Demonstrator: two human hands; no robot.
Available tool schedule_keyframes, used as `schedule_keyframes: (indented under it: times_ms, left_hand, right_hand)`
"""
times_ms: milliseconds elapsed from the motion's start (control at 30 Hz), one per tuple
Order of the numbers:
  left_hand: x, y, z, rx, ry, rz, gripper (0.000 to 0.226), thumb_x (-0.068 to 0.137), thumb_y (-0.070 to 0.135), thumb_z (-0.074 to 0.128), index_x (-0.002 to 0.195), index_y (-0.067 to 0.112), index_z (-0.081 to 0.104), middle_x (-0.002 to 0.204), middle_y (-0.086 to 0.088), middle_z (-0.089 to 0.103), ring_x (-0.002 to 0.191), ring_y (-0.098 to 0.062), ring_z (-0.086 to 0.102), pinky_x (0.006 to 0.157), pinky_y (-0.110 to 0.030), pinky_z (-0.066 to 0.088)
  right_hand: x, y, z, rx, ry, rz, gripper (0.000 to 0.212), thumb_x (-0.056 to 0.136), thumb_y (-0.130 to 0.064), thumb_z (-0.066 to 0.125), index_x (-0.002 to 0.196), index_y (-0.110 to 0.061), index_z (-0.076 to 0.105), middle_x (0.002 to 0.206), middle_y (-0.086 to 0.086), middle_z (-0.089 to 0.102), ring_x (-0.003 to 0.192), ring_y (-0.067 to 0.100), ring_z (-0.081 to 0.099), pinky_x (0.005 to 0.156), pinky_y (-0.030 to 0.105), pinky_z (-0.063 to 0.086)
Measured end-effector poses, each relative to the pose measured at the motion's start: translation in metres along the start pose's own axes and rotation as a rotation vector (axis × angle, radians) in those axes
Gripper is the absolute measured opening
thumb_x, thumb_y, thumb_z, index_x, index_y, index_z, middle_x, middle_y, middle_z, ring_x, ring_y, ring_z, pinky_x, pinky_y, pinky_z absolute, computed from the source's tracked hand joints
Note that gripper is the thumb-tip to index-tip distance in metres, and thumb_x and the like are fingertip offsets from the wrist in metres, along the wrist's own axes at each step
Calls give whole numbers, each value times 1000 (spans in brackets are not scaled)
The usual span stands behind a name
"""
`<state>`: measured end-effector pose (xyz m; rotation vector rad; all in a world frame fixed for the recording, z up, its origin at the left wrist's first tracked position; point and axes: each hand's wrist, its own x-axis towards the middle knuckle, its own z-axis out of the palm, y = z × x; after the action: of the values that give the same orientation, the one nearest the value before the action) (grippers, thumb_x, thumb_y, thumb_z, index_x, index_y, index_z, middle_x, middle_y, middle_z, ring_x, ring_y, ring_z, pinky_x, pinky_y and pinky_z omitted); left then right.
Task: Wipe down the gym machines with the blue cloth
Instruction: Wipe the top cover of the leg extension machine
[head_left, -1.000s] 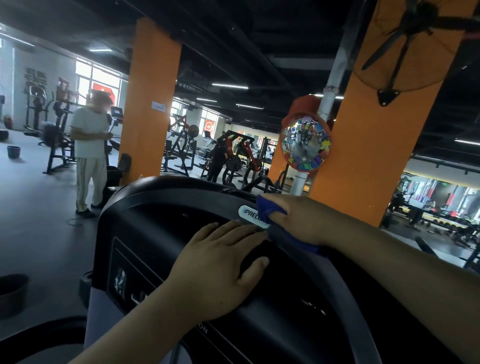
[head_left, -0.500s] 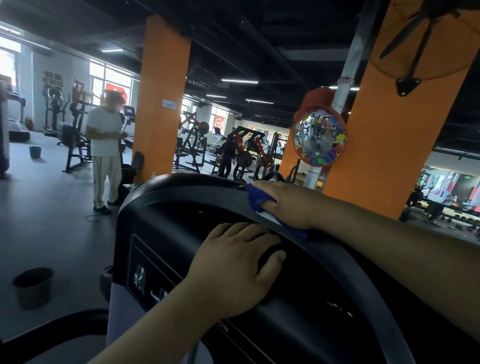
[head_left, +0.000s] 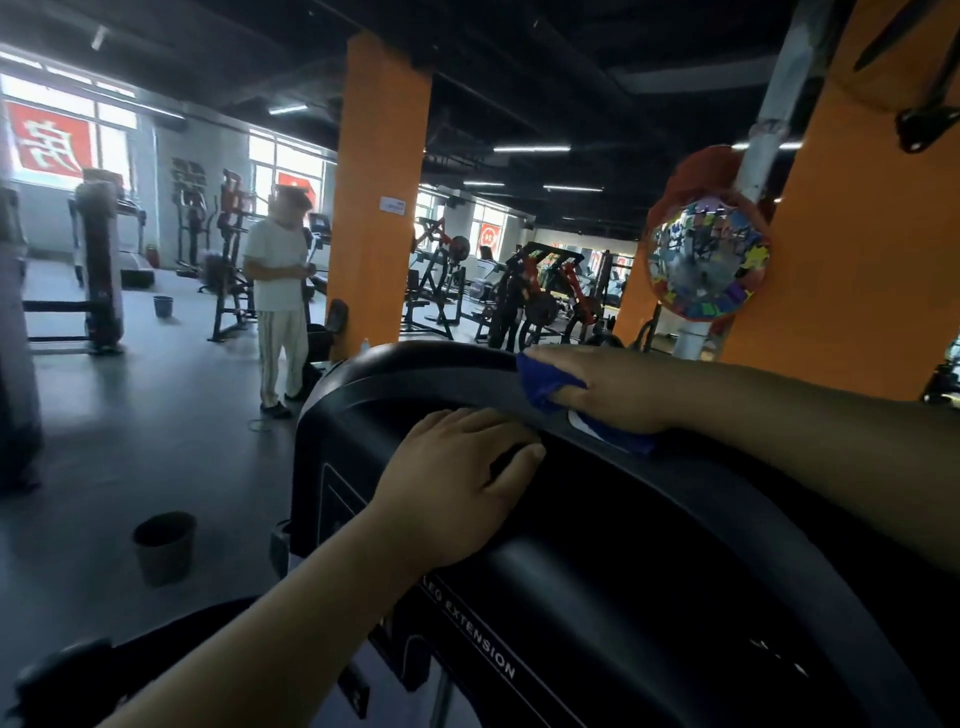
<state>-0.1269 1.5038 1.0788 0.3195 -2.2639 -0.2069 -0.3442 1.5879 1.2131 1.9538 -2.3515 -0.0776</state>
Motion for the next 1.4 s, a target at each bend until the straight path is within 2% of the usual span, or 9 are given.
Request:
schedule_keyframes:
  times_ms: [100, 200, 333, 567, 667, 800, 1000, 1233, 1400]
  left_hand:
    - [0, 0, 1, 10, -10, 4, 43, 109, 59, 38, 126, 39, 73, 130, 22, 69, 123, -8, 63, 112, -38, 44]
    - [0, 2, 0, 24, -7, -1, 44, 108, 60, 38, 124, 39, 73, 128, 20, 70, 121, -9, 63, 111, -38, 43]
    - [0, 2, -1, 41, -4, 0, 41, 108, 60, 38, 126, 43, 70, 127, 20, 69, 121, -9, 62, 113, -37, 41]
    - [2, -2, 2, 30, 24, 12, 39, 109, 60, 39, 126, 44, 70, 130, 23, 68, 123, -7, 62, 112, -38, 43]
    - [3, -2, 2, 31, 30, 17, 38, 109, 59, 39, 124, 43, 71, 129, 24, 68, 121, -6, 63, 111, -37, 43]
    - [2, -4, 2, 40, 52, 28, 37, 110, 56, 40, 123, 42, 71, 125, 23, 69, 120, -5, 63, 109, -36, 44]
    - [-4, -31, -8, -87, 248, 27, 32, 110, 44, 59, 127, 23, 76, 129, 8, 72, 121, -17, 68, 105, -45, 52]
    - [-26, -65, 11, -119, 302, -103, 37, 114, 34, 46, 132, 18, 74, 137, 0, 66, 125, -25, 63, 107, -54, 47]
    - [-27, -65, 9, -111, 312, -103, 39, 113, 36, 44, 132, 19, 74, 137, 1, 65, 127, -24, 62, 111, -53, 44]
  right_hand:
    - [-11, 3, -1, 32, -15, 8, 61, 116, -44, 45, 171, -47, 18, 170, -4, 40, 121, 13, 51, 87, 25, 38]
    - [7, -11, -2, -1, 38, -24, 58, 116, -38, 46, 171, -39, 26, 170, 1, 41, 141, 23, 51, 98, 26, 34]
    - [32, -34, -3, -32, 49, -52, 42, 115, -36, 47, 156, -28, 48, 154, 7, 58, 136, 30, 56, 100, 32, 40]
    - [16, -9, -1, -87, 48, -73, 63, 114, -44, 49, 171, -44, 21, 177, -7, 29, 156, 21, 39, 120, 33, 32]
    - [34, -24, -1, -62, 61, -74, 56, 115, -39, 48, 169, -39, 30, 173, -4, 37, 151, 22, 43, 111, 26, 31]
    - [59, -42, -3, -36, 57, -113, 43, 114, -42, 46, 157, -41, 44, 156, 0, 57, 136, 26, 56, 112, 40, 43]
    - [27, -5, -3, -49, 4, -103, 63, 108, -59, 44, 165, -57, 16, 175, -15, 31, 155, 20, 41, 127, 49, 33]
    - [62, -52, 0, -94, 103, -220, 48, 115, -40, 45, 163, -40, 39, 165, -6, 49, 145, 24, 51, 120, 39, 38]
    - [62, -50, -1, -124, 81, -267, 56, 114, -41, 50, 167, -38, 33, 170, -8, 42, 149, 20, 47, 121, 33, 35]
